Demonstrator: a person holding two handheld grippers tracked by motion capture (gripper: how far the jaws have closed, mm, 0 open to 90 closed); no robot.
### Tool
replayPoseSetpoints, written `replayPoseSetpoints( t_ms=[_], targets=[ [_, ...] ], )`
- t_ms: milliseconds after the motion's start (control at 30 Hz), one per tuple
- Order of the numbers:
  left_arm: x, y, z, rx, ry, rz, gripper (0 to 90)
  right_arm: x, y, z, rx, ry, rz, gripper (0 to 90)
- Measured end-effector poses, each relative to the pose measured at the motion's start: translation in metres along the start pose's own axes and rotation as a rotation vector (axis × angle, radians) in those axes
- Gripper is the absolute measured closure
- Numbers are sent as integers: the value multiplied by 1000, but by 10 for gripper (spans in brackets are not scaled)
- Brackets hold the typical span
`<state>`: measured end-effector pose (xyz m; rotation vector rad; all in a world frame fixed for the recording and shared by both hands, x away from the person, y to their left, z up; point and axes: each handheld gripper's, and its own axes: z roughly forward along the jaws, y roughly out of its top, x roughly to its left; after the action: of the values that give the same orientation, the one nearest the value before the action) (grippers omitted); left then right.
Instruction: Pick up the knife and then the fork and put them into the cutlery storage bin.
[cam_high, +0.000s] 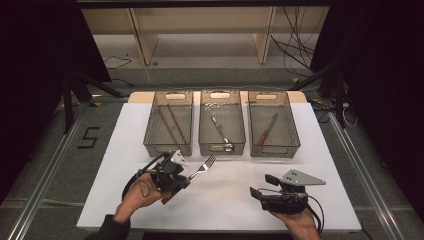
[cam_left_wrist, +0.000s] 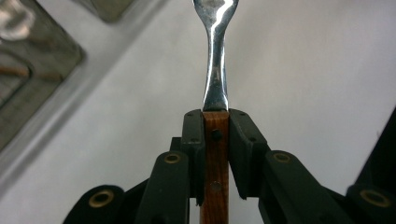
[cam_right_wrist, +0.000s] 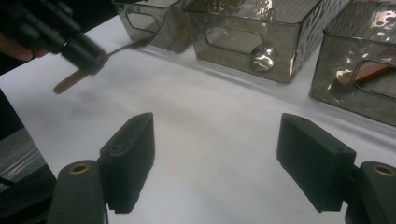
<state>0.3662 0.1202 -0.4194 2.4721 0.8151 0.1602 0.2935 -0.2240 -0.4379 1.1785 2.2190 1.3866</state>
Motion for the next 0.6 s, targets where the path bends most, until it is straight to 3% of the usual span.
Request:
replayPoseSetpoints(
  t_ms=[200,600],
  targets=[
    [6,30,2,-84,-16,-19,768,-1,0,0,0,-1,1,286],
    [9,100,20,-171,-59,-38,768,0,0,0,-1,5,2,286]
  ],
)
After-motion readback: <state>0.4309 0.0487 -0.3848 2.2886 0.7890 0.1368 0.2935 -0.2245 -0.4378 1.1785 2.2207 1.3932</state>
